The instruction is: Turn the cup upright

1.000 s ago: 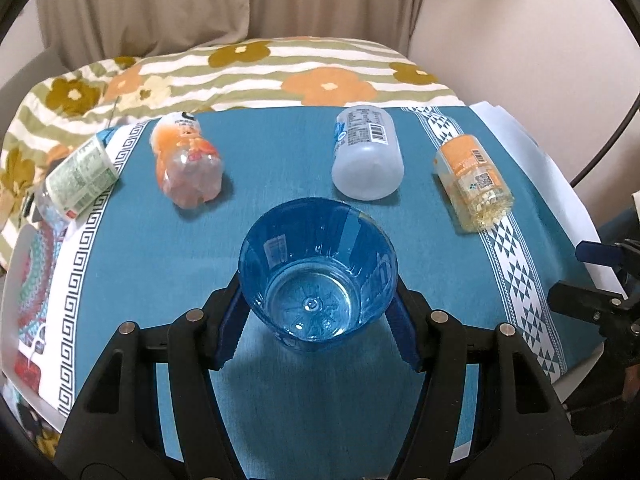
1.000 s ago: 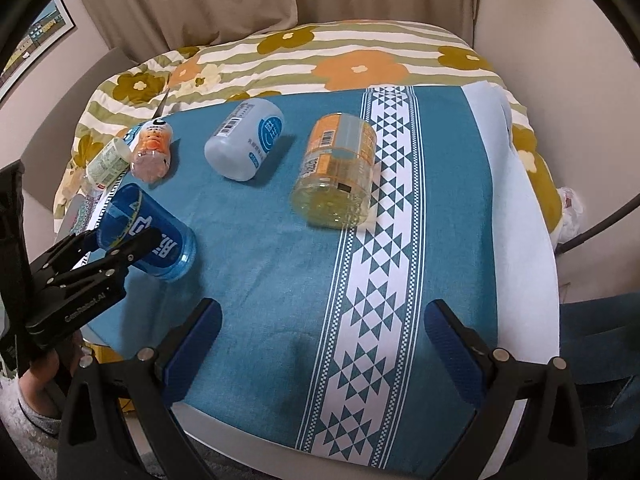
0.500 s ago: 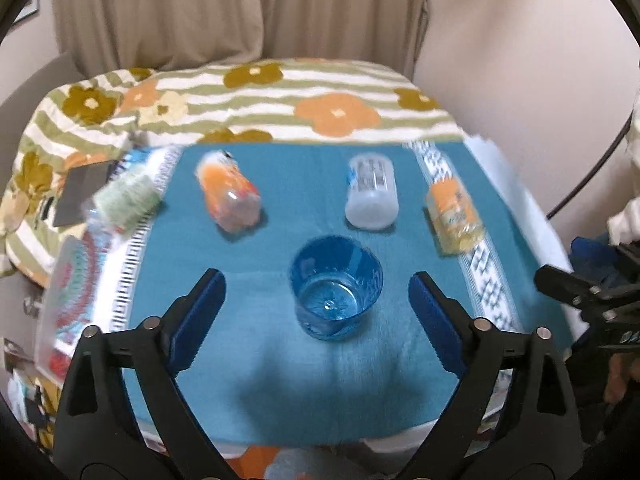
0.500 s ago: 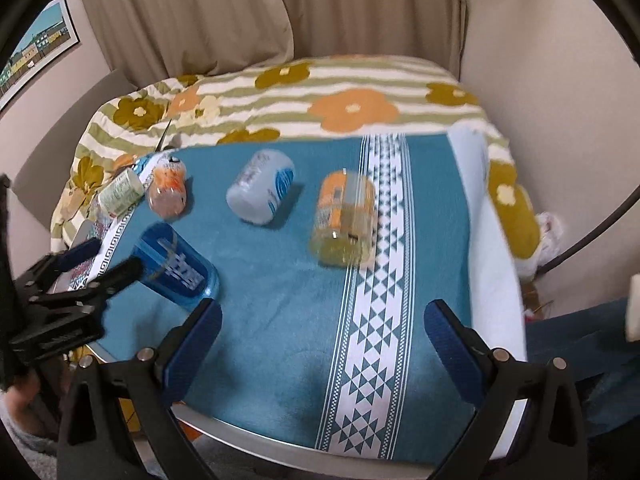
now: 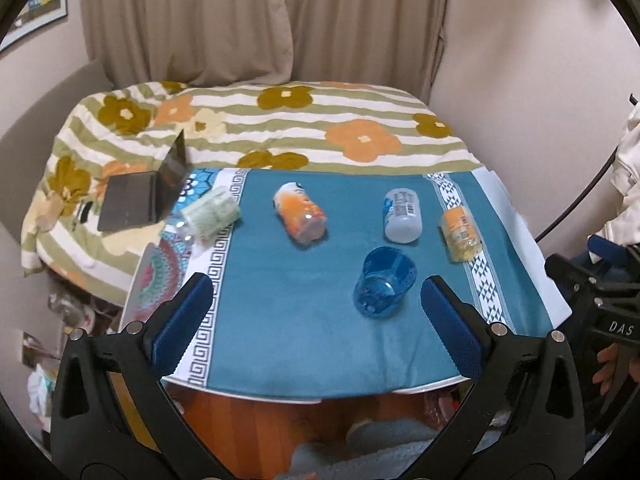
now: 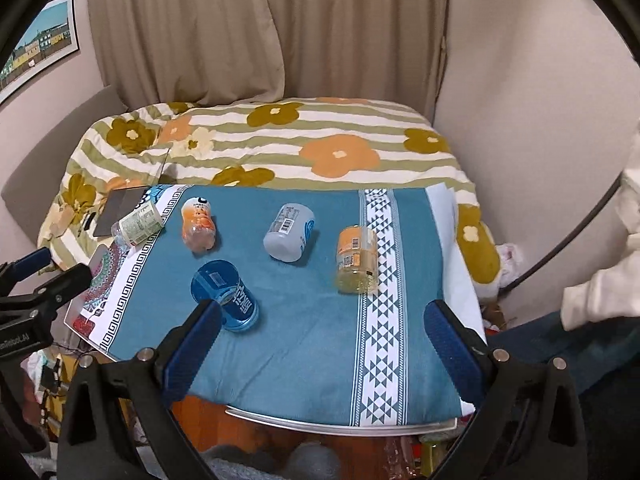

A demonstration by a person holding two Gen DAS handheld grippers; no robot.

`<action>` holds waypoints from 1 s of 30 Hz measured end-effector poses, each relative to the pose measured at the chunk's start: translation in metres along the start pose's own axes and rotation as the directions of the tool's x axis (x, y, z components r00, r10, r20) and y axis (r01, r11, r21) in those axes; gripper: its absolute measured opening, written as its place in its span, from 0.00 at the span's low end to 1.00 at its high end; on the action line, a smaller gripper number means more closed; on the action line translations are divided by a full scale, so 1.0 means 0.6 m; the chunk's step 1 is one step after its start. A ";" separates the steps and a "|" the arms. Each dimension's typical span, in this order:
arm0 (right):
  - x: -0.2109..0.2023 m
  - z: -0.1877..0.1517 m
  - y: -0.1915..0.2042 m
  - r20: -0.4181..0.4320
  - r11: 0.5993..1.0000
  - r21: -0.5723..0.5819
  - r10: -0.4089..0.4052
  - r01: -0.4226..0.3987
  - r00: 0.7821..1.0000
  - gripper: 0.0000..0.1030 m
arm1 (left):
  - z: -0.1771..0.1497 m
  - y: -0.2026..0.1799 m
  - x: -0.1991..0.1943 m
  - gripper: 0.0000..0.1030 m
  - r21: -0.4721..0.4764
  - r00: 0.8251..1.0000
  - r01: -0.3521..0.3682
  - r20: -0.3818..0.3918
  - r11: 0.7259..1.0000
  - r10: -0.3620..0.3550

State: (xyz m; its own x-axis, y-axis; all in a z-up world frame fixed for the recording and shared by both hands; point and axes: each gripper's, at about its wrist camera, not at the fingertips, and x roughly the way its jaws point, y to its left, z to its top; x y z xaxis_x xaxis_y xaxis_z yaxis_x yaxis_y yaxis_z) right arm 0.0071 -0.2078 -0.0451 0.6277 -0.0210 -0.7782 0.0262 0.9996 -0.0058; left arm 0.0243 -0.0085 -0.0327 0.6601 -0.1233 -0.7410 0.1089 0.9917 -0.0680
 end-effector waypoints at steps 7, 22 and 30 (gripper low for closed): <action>-0.017 -0.019 0.021 0.019 0.999 0.025 -0.026 0.025 0.999 0.98 | -0.023 0.021 -0.017 1.00 0.005 1.000 0.006 0.017 1.000 -0.006; -0.039 -0.027 0.037 0.044 0.997 0.058 -0.046 0.044 0.998 0.98 | -0.028 0.027 -0.027 1.00 0.019 0.999 0.022 0.048 1.000 -0.023; -0.040 -0.027 0.036 0.048 0.997 0.066 -0.054 0.051 0.997 0.98 | -0.024 0.025 -0.029 1.00 0.024 0.998 0.027 0.063 0.999 -0.028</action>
State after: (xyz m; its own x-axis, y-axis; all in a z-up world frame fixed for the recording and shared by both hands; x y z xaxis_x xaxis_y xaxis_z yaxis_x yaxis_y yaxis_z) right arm -0.0200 -0.1855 -0.0364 0.6621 -0.0756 -0.7456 0.1089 0.9940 -0.0041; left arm 0.0040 0.0092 -0.0306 0.7025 -0.1534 -0.6949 0.1442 0.9869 -0.0721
